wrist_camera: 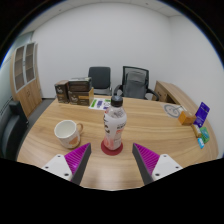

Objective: Pour water

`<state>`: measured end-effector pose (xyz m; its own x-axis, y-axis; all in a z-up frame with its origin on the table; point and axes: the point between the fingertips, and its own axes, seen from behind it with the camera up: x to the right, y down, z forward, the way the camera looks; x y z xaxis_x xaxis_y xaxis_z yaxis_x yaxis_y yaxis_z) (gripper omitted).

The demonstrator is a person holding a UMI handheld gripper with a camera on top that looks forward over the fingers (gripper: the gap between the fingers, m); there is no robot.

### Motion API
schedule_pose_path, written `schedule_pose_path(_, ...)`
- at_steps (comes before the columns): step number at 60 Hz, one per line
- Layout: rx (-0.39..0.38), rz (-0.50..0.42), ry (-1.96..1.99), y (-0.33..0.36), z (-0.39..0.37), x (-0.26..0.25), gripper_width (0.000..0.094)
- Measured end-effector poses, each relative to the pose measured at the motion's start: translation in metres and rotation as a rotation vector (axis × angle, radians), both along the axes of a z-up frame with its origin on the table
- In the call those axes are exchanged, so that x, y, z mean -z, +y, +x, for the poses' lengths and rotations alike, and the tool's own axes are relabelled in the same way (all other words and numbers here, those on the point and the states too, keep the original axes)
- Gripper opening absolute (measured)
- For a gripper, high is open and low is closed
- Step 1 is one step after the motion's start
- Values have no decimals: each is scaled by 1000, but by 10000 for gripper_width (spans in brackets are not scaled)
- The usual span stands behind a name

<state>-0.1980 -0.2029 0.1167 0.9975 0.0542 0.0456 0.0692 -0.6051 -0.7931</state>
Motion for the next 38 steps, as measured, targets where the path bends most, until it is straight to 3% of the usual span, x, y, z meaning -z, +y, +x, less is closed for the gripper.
schedule_pose_path(18,77,-22,-17,-104,-38,-52,857)
schedule_pose_path(38,95,-23,-16,-130,-54,-64,856)
